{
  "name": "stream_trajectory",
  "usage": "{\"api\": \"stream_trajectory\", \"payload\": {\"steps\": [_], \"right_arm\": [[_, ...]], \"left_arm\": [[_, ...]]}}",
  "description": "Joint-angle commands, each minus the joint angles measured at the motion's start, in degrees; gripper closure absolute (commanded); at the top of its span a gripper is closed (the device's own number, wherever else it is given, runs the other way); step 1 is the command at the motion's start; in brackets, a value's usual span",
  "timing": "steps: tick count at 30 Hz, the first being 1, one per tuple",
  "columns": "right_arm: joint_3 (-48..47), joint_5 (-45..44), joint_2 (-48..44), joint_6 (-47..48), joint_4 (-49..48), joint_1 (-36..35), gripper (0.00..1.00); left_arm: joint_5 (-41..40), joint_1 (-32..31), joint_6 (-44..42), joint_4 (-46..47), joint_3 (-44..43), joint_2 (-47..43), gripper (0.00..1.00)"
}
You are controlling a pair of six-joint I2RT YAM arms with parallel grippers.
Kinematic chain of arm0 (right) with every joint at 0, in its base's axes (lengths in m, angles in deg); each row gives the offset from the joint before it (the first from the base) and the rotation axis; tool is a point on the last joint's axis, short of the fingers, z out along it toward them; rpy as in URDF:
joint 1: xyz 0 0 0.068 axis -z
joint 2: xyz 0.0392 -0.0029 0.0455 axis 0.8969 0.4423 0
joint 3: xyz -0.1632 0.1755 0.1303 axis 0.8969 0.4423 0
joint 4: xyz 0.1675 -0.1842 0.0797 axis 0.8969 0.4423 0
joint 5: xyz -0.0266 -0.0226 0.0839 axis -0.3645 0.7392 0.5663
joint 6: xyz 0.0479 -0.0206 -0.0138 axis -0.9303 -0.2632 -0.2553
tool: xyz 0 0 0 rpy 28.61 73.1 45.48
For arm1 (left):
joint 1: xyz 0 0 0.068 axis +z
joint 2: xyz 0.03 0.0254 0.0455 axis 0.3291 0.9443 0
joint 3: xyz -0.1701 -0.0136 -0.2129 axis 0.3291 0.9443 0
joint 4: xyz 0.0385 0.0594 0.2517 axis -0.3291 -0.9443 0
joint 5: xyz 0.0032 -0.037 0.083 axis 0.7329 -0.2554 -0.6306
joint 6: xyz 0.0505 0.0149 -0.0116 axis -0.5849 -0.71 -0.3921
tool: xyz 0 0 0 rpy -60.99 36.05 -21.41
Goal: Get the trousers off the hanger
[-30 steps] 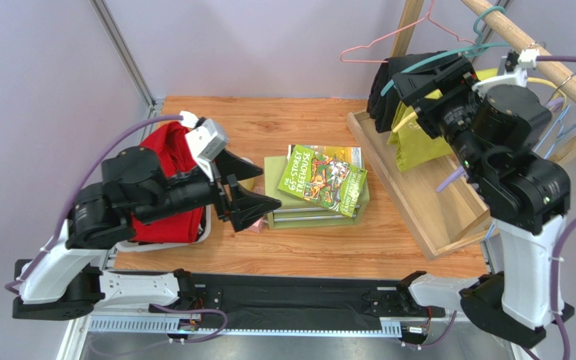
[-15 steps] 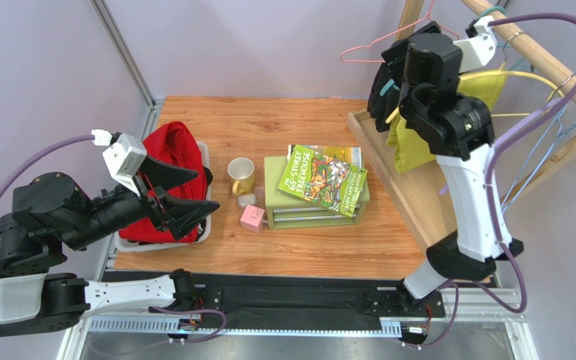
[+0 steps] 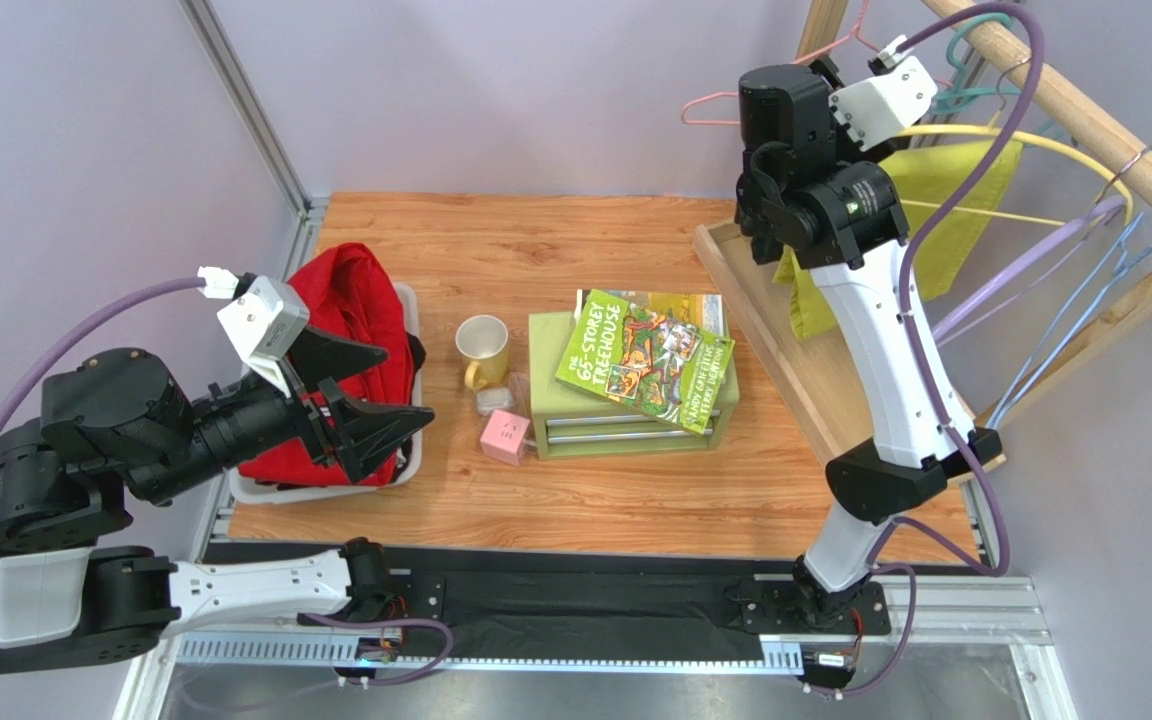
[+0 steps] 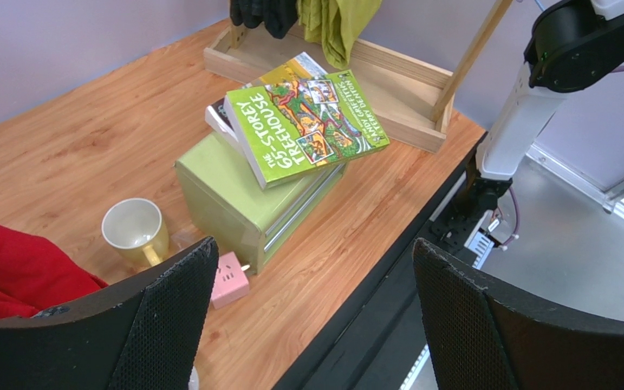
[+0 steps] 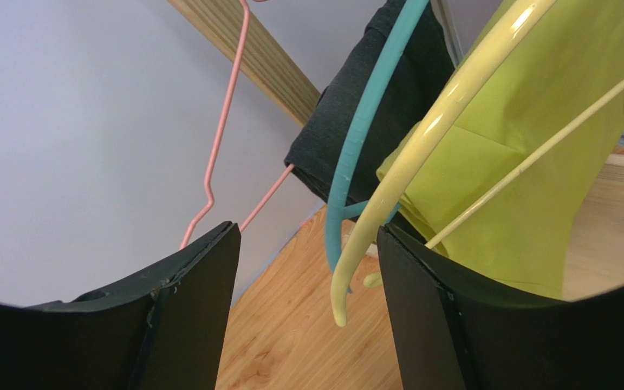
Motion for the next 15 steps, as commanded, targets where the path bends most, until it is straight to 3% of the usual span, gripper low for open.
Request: {"api": "stream_trajectory", "payload": {"steps": [1, 10, 15], "right_arm": [[3.23, -0.29, -1.98, 3.03, -1.78, -0.49, 0.32], [4.38, -7.19, -7.17, 14.72, -3.64, -14.27, 0.32], [13.24, -7.92, -10.69, 21.58, -19.25, -18.51, 0.32]], "left_arm": [[-0.99, 0.26, -1.29, -0.46, 0.44, -0.21, 0.07], [-0.03, 0.26, -2.7, -0.46, -1.67, 2.69, 0.06], [2.6, 0.26, -2.26, -0.63, -1.84, 4.19, 0.06]]}}
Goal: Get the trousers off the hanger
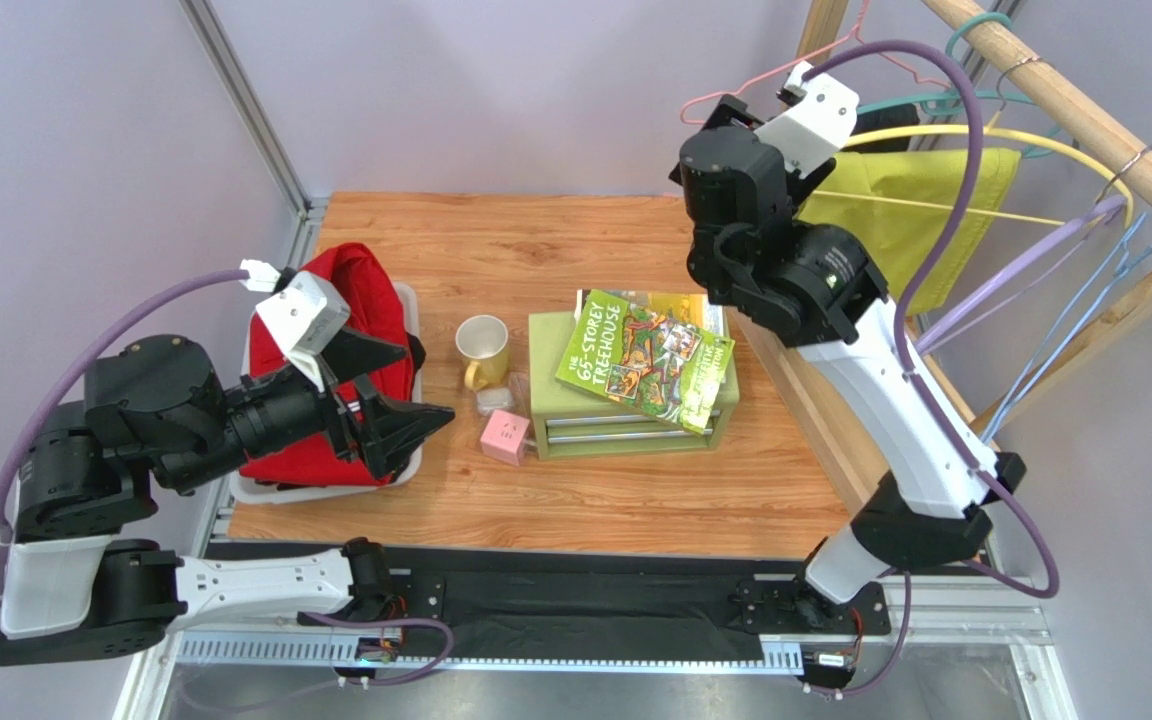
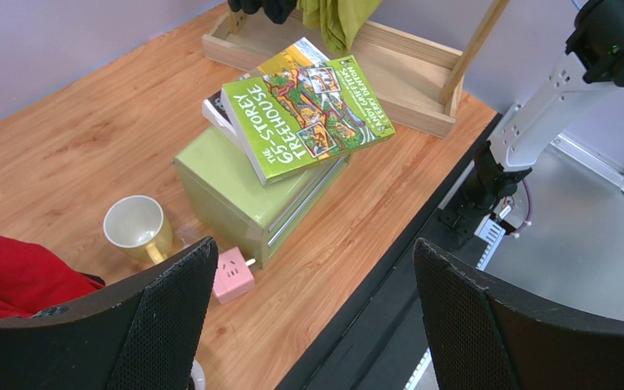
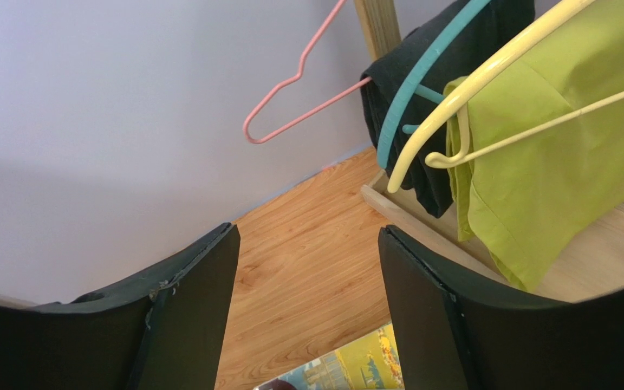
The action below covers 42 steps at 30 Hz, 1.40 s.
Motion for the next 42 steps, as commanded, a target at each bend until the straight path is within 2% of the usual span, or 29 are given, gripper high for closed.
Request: {"api": "stream_trajectory", "payload": {"steps": [1, 3, 4, 6, 10, 13, 15, 16, 24, 32, 37, 42], "right_arm": [[6.3, -5.25, -3.59, 8.6, -20.24, -1.71, 0.34], [7.11, -7.53, -1.49, 14.56, -26.6, -1.62, 0.36], [6.58, -9.28, 2.01, 17.63, -33.16, -0.92, 0.36], [1.85, -11.4, 6.41, 23.09, -36.55, -0.13, 0.37], [-7.03, -18.42, 16.26, 33.03, -46.99, 3.11, 0.49], [-10.12, -20.27, 21.45, 41.54, -55.0, 5.14, 0.5], [-10.03, -21.69, 24.0, 50.3, -66.29, 6.28, 0.5], [-10.47, -23.17, 24.71, 52.01, -68.36, 7.68, 0.5], [-11.79, -24.68, 25.69, 56.95, -70.93, 13.58, 0.5], [-9.25, -27.05, 21.47, 59.24, -67.68, 14.64, 0.49], [-5.12, -28.54, 18.22, 58.36, -67.68, 15.08, 0.48], [1.21, -29.6, 13.56, 51.07, -64.87, 16.05, 0.47]], "left_arm": [[2.83, 0.26, -0.82, 0.35, -1.32, 1.63, 0.06], [3.01, 0.26, -0.38, 0.35, -1.41, 1.55, 0.06], [2.83, 0.26, 0.14, 0.09, -1.41, 1.37, 0.06], [2.31, 0.26, 0.94, -0.26, -1.67, 0.58, 0.06], [1.52, 0.18, 3.13, -2.45, -1.85, -1.26, 0.07], [0.81, 0.26, 4.8, -4.39, -0.97, -2.93, 0.06], [0.03, 0.26, 5.33, -5.45, -0.62, -3.64, 0.06], [-0.15, 0.26, 5.34, -6.23, -0.53, -3.73, 0.06], [0.01, 0.26, 2.27, -8.0, -2.81, -0.48, 0.06], [2.83, 0.26, -0.73, -7.47, -4.04, 4.53, 0.06], [3.45, 0.26, -0.91, -7.21, -3.78, 5.24, 0.06], [3.97, 0.26, -1.08, -7.21, -3.43, 5.24, 0.06]]}}
